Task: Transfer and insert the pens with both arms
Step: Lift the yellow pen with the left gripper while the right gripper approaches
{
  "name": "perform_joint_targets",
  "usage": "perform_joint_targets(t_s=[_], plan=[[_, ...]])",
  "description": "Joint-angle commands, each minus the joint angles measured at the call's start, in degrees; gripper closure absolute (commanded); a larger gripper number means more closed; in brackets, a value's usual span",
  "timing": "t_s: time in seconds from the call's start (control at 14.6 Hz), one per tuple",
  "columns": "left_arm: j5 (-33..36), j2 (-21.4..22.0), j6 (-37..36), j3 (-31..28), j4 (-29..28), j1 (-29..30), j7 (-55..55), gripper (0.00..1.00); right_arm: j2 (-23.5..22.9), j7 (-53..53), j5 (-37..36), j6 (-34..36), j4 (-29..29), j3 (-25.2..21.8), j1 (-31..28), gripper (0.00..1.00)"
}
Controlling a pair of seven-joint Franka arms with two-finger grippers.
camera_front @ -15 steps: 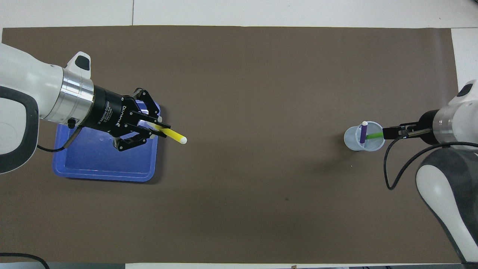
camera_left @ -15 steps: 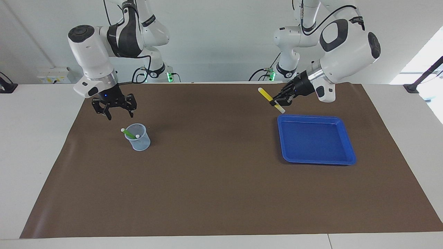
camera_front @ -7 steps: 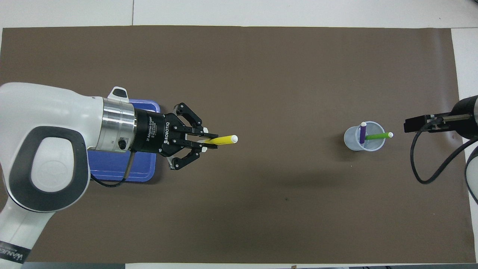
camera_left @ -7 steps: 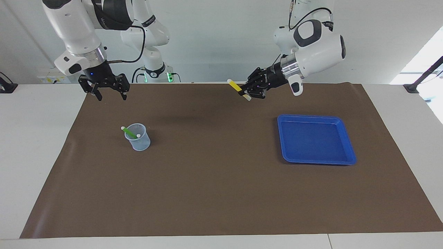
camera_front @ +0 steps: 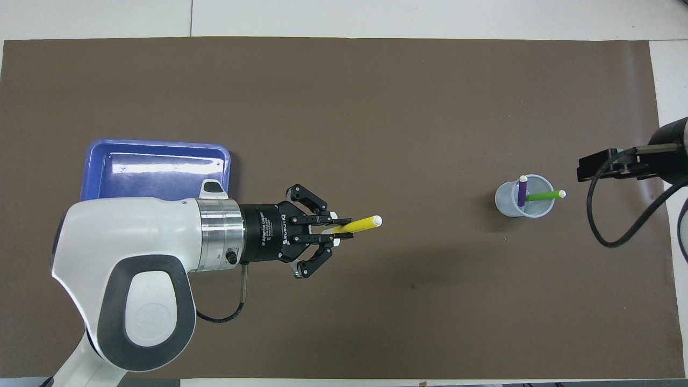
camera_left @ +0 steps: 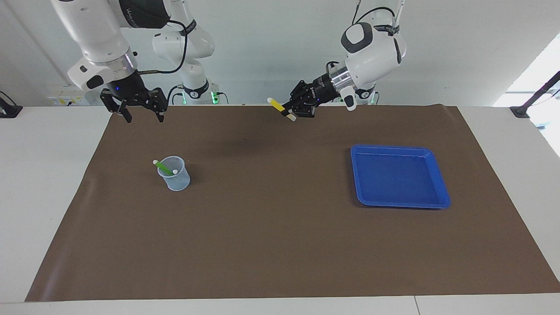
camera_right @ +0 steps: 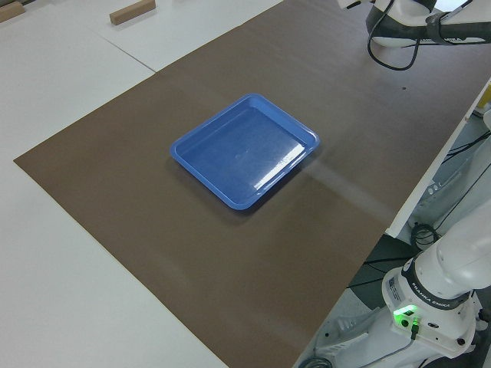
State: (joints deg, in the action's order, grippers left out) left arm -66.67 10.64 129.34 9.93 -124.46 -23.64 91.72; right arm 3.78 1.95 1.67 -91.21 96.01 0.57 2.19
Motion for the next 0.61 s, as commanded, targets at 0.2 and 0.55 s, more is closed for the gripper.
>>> perform_joint_targets(t_s=[0.2,0.55], plan=[[-3.2,1.93,4.69,-0.79,-2.8,-2.03,3.73,1.0,-0.26,6.74,16.74,1.3,-2.14,4.44,-0.17,0.0],[-5.66,2.54,4.78,-0.79,-3.68,-1.76,4.08,1.0,-0.26,13.41,25.66,-4.21,-1.18,10.05,-0.08,0.0]])
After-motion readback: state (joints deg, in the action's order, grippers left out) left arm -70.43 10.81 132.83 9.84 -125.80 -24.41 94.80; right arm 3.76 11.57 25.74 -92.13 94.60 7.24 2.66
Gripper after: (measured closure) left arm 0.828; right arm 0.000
